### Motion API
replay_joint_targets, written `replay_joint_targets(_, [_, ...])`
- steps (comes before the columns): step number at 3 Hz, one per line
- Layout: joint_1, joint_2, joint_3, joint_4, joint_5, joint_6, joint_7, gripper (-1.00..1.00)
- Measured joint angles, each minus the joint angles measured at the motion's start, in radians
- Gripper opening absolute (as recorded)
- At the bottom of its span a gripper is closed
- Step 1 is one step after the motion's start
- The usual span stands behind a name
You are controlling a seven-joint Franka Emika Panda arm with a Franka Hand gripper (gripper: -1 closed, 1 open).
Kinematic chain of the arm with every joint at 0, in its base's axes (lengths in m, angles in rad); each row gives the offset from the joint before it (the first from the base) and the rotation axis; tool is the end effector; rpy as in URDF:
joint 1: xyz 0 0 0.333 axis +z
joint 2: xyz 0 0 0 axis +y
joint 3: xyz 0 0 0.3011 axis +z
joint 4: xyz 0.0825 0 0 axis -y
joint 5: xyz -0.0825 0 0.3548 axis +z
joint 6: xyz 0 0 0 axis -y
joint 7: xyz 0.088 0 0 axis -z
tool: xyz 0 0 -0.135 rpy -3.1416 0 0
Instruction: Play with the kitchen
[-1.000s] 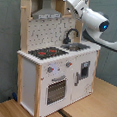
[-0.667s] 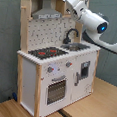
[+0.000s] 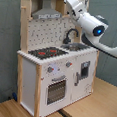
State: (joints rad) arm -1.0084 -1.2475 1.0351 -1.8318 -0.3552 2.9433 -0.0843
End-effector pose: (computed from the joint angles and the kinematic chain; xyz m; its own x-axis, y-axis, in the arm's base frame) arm 0.3448 0.4495 0.7060 0.0529 0.9917 0.1172 -0.3620 -0.0903 0.9278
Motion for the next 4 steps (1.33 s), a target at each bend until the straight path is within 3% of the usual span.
replay_joint_targets(2, [0.001, -0.052, -0.003, 0.014, 0.000, -0.181, 0.146, 1.00])
replay_joint_targets(4, [0.000, -0.069, 0.002, 0.020, 0.000, -0.344, 0.286, 1.00])
